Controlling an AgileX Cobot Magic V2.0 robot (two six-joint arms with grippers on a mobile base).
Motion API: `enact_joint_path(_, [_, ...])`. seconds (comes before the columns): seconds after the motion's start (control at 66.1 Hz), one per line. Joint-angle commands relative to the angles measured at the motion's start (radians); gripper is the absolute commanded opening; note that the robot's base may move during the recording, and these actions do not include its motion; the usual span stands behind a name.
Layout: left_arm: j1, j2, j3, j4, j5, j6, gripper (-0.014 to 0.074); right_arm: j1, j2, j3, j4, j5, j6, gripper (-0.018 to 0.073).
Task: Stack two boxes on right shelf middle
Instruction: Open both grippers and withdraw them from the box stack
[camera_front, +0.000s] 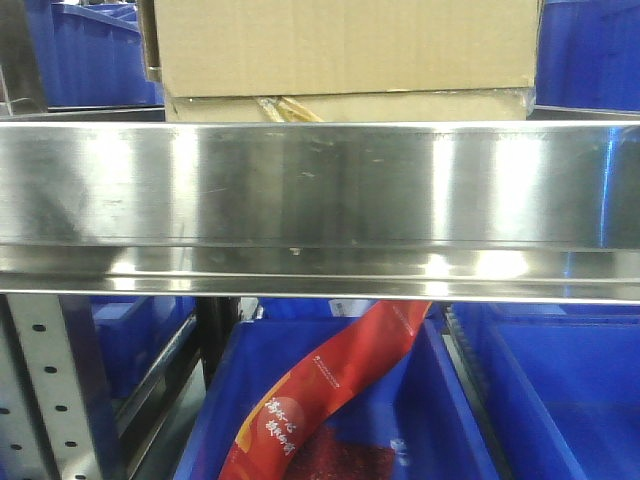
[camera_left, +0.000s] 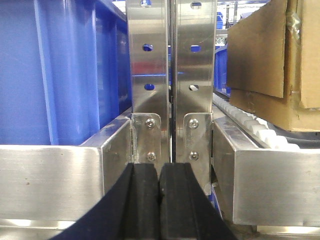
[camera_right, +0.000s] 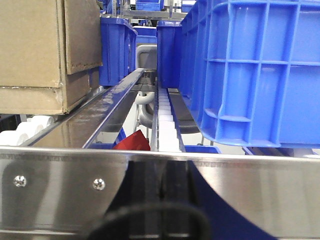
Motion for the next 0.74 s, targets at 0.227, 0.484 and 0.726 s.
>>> enact_joint_path(0.227, [0.003, -0.006, -0.002, -0.007, -0.017, 0.0, -0.0111, -0.006, -0.007, 0.001, 0.0, -0.009, 0.001, -0.0162])
enact_joint_path(0.484, [0.003, -0.006, -0.002, -0.007, -0.017, 0.0, -0.0111, -0.006, -0.007, 0.001, 0.0, -0.009, 0.001, -0.0162])
enact_joint_path(0.726, [0.003, -0.006, -0.002, -0.007, -0.017, 0.0, -0.0111, -0.006, -0.007, 0.001, 0.0, -0.009, 0.001, -0.0162])
